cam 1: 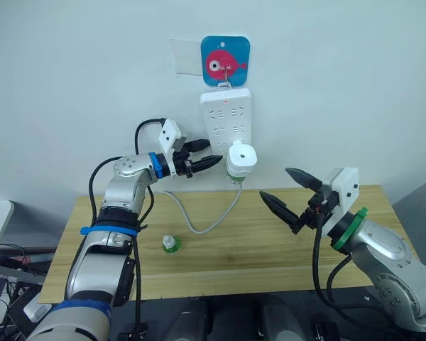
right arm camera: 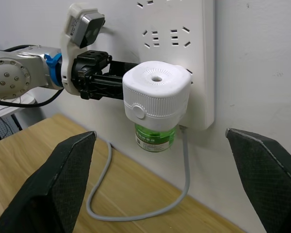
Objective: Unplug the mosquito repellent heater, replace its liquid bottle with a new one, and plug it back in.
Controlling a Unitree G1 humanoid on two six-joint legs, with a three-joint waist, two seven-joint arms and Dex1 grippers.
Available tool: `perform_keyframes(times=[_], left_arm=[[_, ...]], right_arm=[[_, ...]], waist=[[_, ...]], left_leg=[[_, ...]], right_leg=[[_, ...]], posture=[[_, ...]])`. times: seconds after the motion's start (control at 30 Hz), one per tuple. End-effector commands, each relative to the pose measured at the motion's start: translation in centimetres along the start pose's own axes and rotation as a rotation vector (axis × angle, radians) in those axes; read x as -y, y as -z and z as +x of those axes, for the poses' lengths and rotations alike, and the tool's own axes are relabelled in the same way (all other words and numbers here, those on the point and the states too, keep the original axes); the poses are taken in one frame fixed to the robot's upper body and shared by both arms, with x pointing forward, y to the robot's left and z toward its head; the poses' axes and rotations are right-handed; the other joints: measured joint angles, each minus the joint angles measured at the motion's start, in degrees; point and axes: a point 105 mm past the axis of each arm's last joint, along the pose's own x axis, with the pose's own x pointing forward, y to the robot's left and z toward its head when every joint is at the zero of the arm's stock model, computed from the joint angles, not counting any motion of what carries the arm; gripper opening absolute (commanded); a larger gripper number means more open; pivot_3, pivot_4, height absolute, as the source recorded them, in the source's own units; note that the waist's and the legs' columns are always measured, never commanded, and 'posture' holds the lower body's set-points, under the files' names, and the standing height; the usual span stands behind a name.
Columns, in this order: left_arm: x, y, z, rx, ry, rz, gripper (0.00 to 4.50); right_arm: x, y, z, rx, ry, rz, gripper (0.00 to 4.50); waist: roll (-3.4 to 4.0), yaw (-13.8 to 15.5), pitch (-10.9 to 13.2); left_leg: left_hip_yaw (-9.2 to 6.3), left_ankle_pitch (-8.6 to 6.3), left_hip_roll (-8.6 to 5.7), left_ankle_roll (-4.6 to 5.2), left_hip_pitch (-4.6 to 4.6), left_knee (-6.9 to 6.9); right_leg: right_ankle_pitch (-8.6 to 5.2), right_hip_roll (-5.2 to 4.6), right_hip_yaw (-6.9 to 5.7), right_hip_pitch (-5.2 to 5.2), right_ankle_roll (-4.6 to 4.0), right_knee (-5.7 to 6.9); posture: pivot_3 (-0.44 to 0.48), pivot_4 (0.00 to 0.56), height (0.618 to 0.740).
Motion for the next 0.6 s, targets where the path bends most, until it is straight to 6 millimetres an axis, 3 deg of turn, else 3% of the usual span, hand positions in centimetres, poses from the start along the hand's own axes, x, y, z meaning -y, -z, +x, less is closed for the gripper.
perform_keyframes(times=[0.03,0.3,0.6], left_arm=[[-0.1,-1.5,1.1,0.041,0.02,0.048,2.9],[0.6,-2.3,3.0,0.086,0.074,0.042,2.9],[0.6,-2.5,2.4,0.09,0.084,0.025,2.9]], right_arm=[[-0.7,-1.3,-0.2,0.042,-0.011,-0.03,4.5],[-0.4,-1.5,0.0,0.033,0.005,-0.032,4.5],[-0.6,-1.8,0.3,0.035,0.003,-0.019,4.5]], waist=[[0.0,0.0,0.0],[0.07,-0.1,0.3],[0.12,-0.4,0.4]], left_leg=[[0.0,0.0,0.0,0.0,-0.01,0.03],[-0.18,0.0,-0.04,0.02,-0.48,0.63],[-0.43,0.0,-0.04,0.01,-0.67,0.71]], right_leg=[[0.01,0.0,0.0,0.0,0.02,0.0],[0.13,0.01,-0.34,-0.07,0.16,0.01],[0.3,0.0,-0.75,-0.12,0.1,0.0]], posture=[[-0.221,0.223,0.74],[-0.218,0.229,0.74],[-0.209,0.239,0.74]])
